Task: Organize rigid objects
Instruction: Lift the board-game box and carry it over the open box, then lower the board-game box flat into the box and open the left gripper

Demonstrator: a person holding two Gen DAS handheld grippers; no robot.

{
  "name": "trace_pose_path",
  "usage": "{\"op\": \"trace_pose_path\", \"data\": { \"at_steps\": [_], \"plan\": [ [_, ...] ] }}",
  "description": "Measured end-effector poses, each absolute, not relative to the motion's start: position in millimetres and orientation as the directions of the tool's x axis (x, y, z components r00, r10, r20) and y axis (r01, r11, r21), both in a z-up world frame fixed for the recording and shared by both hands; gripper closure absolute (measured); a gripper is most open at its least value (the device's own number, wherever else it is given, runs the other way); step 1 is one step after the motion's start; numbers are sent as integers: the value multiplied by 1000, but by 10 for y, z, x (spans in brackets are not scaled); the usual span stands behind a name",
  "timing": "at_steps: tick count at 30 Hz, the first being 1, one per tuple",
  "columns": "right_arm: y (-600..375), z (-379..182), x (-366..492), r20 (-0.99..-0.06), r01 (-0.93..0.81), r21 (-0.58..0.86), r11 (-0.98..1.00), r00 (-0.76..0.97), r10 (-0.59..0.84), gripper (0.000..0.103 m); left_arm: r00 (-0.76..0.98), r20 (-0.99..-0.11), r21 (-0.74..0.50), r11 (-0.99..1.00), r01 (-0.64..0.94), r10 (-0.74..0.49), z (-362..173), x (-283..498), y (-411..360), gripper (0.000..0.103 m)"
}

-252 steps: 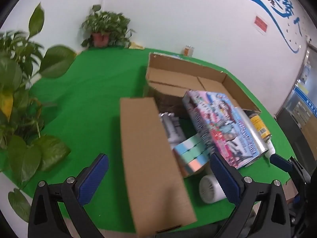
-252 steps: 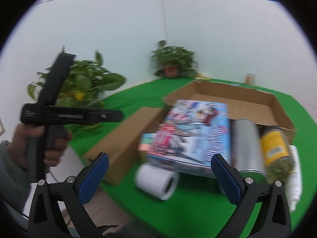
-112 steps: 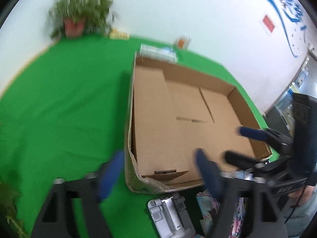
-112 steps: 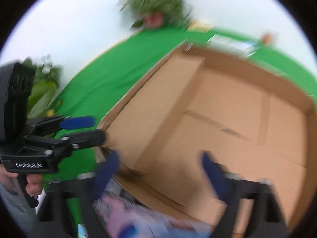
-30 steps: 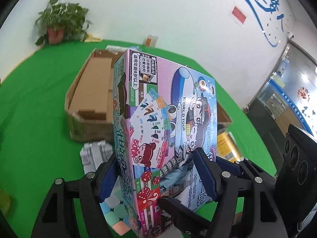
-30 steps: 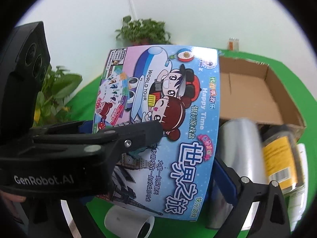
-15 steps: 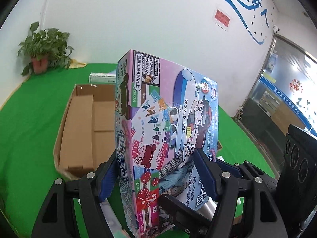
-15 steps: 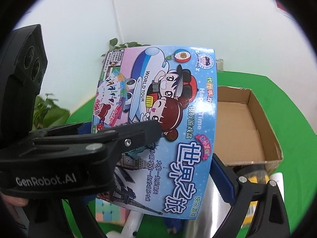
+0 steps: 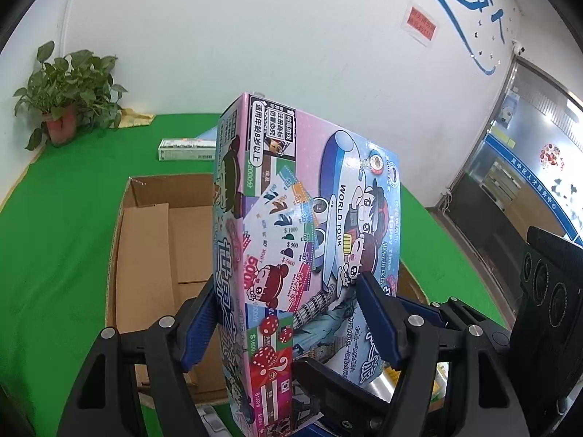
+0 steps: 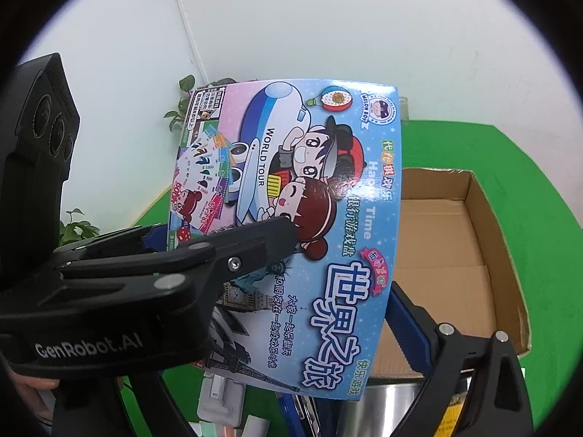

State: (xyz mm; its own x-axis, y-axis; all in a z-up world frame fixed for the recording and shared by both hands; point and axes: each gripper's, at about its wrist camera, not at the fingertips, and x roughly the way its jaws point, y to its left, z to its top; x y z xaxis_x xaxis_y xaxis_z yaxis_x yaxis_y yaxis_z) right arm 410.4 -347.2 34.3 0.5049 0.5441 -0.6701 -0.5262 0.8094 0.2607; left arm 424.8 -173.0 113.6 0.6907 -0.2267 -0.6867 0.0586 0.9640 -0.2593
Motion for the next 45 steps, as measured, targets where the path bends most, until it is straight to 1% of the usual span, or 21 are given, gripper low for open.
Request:
{"op": "trace_pose_path", "data": {
  "at_steps": [3,9,14,19,21,23,25,28,29,31,33,34,35,38,42,43,44,45],
  "plan": [
    [-3418,213,4253,-697,-519,282,807,467,544,9,669,-710,-256,966,44,-219,1028,4390,-1710,33],
    [-3292,-168,4461,-763,-503,313,805,371,529,12,606,-765,-280,960,-6,-219,541,4621,-1612,33],
    [-3199,-412,4599,-800,-498,318,807,315,510,14,561,-797,-306,950,-54,-224,153,4792,-1463,33],
    [-3161,-609,4704,-826,-477,351,806,247,506,14,525,-826,-279,958,-62,-206,-56,4905,-1468,33],
    [-3156,-702,4729,-836,-463,370,805,211,506,14,513,-836,-273,959,-80,-195,-168,4938,-1448,37],
    [-3168,-766,4756,-838,-446,398,801,178,516,14,504,-842,-292,949,-119,-195,-243,4978,-1366,40],
    [-3131,-762,4747,-844,-462,379,802,182,504,15,505,-840,-307,942,-139,-199,-283,4984,-1309,41],
    [-3038,-748,4710,-854,-488,347,801,189,485,15,499,-847,-295,943,-155,-183,-338,4952,-1280,42],
    [-3014,-756,4704,-855,-494,345,798,186,485,15,501,-847,-294,942,-164,-177,-340,4928,-1260,44],
    [-2981,-782,4696,-860,-495,347,796,171,481,17,513,-844,-284,941,-183,-155,-286,4861,-1217,44],
    [-2977,-810,4703,-861,-488,359,796,154,484,17,516,-842,-290,939,-186,-158,-236,4821,-1192,44],
    [-2972,-814,4712,-869,-486,350,801,150,471,19,537,-828,-296,941,-167,-165,-192,4789,-1196,44],
    [-2957,-848,4724,-889,-489,315,813,147,433,28,559,-813,-288,946,-146,-161,-124,4751,-1221,44],
    [-2958,-962,4752,-906,-481,320,816,96,412,29,604,-785,-262,957,-121,-139,44,4636,-1274,43],
    [-3001,-901,4788,-892,-480,343,808,103,440,28,647,-748,-275,956,-102,-147,215,4438,-1234,42],
    [-3023,-896,4806,-893,-478,336,812,112,435,30,659,-739,-268,958,-101,-137,248,4375,-1220,38],
    [-3018,-889,4819,-899,-484,315,816,124,421,42,672,-730,-259,960,-104,-124,280,4299,-1209,34],
    [-2984,-900,4829,-916,-505,260,823,139,375,54,683,-722,-252,962,-106,-114,297,4240,-1185,32]
  ]
}}
